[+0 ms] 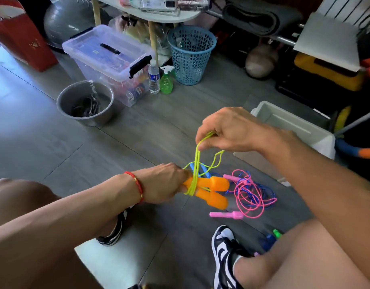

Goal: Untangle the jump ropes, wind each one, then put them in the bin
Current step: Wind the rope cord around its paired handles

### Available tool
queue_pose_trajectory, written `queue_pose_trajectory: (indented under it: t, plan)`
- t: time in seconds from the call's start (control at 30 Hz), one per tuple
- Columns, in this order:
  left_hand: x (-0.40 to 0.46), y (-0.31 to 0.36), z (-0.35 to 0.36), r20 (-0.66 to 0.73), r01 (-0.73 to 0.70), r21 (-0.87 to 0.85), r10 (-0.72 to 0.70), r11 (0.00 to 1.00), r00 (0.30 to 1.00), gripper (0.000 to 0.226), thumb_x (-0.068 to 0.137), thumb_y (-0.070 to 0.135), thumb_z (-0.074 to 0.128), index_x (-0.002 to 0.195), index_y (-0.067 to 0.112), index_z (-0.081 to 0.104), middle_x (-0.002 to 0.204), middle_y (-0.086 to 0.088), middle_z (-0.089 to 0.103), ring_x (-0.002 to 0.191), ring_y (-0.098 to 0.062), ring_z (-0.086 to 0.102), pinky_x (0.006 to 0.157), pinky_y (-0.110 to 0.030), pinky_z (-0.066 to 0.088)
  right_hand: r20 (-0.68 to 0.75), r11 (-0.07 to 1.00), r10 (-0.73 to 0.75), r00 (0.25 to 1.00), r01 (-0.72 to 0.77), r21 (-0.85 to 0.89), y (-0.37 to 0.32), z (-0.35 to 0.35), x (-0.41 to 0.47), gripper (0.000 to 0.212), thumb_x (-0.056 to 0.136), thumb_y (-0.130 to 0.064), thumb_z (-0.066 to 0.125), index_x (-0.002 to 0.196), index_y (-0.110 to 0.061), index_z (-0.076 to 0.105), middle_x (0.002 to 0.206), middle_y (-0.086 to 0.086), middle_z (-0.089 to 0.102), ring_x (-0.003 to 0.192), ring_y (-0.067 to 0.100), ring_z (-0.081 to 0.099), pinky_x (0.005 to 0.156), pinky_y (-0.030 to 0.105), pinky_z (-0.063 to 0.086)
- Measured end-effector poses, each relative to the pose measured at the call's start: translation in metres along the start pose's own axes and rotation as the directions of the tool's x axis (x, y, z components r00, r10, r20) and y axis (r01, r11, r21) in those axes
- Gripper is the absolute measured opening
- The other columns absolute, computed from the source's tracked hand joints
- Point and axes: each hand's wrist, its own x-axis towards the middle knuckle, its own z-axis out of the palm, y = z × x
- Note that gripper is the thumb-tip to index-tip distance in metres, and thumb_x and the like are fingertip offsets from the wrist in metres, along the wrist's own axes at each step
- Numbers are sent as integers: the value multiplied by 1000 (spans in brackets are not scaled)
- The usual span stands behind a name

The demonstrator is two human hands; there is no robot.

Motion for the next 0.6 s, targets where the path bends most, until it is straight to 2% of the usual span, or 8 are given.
queue_pose_trajectory:
  t: [0.1, 0.17, 0.3, 0.37, 0.43, 0.5, 0.53, 0.6]
  plan:
    - [-10, 4, -2, -17, -115, -56, 115, 992, 993, 10, 97, 14, 57, 104, 8, 54, 92, -14, 62, 79, -35, 55, 68, -40, 39, 79, 950, 75, 994, -95, 296, 6, 4, 3, 14, 79, -42, 83, 88, -33, 78, 72, -11, 68, 66, 0, 58, 63, 23, 44]
    - [-16, 7, 0, -50, -187, -116, 182, 975, 982, 8, 97, 14, 58, 100, 10, 53, 88, -11, 60, 75, -32, 52, 69, -42, 41, 118, 886, 68, 991, -114, 450, 9, 9, 6, 12, 78, -33, 85, 85, -26, 78, 69, 1, 69, 62, 5, 55, 61, 23, 43]
    - [-25, 13, -4, -189, -267, -175, 234, 948, 954, 19, 99, 23, 56, 109, 7, 56, 89, -7, 60, 74, -26, 52, 70, -39, 42, 253, 711, 35, 967, -202, 674, 20, 27, 4, 8, 82, -21, 82, 87, -17, 79, 87, 22, 73, 76, 21, 60, 71, 49, 49]
    - [-32, 15, -9, -270, -303, -183, 248, 935, 930, 25, 99, 29, 53, 111, 7, 55, 88, -5, 60, 71, -26, 52, 66, -40, 43, 287, 626, 4, 958, -226, 747, 22, 37, 0, 2, 85, -18, 79, 86, -17, 78, 90, 16, 70, 78, 20, 60, 72, 47, 48]
    - [-38, 16, -15, -325, -338, -205, 262, 919, 909, 20, 99, 30, 53, 108, 12, 53, 83, -1, 59, 66, -24, 50, 61, -36, 41, 336, 566, -35, 941, -258, 783, 20, 55, -6, 7, 89, -15, 72, 84, -18, 76, 88, 5, 68, 80, 14, 60, 77, 33, 50]
    - [-44, 14, -22, -357, -353, -234, 257, 906, 898, 11, 98, 27, 55, 102, 18, 49, 79, 6, 56, 63, -21, 49, 58, -33, 40, 404, 466, -80, 911, -324, 823, 14, 71, -13, 12, 89, -21, 68, 81, -20, 76, 79, -2, 68, 74, 10, 59, 71, 25, 48]
    - [-47, 12, -26, -366, -344, -248, 241, 906, 899, 13, 98, 27, 56, 100, 16, 51, 78, 6, 56, 63, -20, 50, 58, -33, 41, 441, 437, -78, 894, -366, 821, 11, 74, -16, 11, 89, -23, 69, 83, -15, 76, 76, -1, 66, 70, 9, 56, 67, 27, 46]
    - [-51, 2, -34, -406, -314, -293, 179, 903, 896, 24, 99, 35, 55, 98, 11, 57, 76, 5, 58, 62, -17, 52, 58, -30, 43, 494, 536, 1, 869, -418, 734, 7, 72, -23, 16, 92, -11, 68, 105, -2, 71, 75, -2, 57, 66, 7, 48, 68, 30, 42]
